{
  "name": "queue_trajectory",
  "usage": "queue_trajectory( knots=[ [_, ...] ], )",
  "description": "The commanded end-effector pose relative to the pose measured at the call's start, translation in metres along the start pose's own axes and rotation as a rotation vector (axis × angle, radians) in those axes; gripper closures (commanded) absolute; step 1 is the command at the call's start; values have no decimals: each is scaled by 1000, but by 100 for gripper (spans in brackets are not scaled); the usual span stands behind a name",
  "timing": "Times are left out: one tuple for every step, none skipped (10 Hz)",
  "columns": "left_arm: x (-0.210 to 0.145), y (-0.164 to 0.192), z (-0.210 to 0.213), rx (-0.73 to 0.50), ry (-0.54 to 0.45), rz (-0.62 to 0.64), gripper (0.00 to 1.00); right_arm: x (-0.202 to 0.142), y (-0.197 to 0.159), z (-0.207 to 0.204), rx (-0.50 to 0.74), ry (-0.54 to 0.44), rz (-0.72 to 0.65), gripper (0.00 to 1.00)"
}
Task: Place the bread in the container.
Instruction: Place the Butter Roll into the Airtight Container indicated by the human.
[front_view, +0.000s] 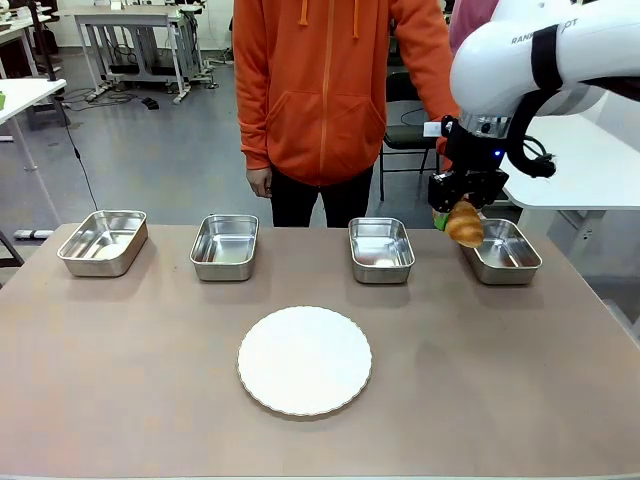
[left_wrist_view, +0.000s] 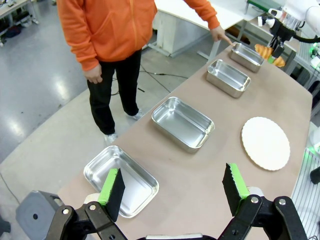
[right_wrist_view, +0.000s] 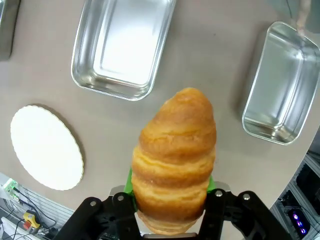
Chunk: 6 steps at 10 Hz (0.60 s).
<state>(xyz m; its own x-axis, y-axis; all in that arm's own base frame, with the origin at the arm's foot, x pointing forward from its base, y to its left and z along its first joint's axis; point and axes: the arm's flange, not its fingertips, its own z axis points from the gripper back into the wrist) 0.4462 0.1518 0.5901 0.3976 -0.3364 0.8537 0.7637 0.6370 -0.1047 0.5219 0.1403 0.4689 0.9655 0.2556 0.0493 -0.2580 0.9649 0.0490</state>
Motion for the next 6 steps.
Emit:
queue_trajectory(
  knots=[
    [0,-1,0,-7,-20,-10,0,-4,2,9,-52,-5,-27,44],
    [0,-1,0,-7,-20,-10,0,0,0,0,0,0,0,44],
    [0,-1,0,-7,-20,-10,0,5,-24,6,38,-56,-23,44],
    [0,-1,0,-7,-20,-10,0,7,-51,4,85,-44,8,44],
    [0,-1,0,-7,-20,-10,0,8,-71,-2,85,-39,6,44],
    [0,-1,0,-7,-20,-10,0,8,-85,-7,78,-51,17,44]
  ],
)
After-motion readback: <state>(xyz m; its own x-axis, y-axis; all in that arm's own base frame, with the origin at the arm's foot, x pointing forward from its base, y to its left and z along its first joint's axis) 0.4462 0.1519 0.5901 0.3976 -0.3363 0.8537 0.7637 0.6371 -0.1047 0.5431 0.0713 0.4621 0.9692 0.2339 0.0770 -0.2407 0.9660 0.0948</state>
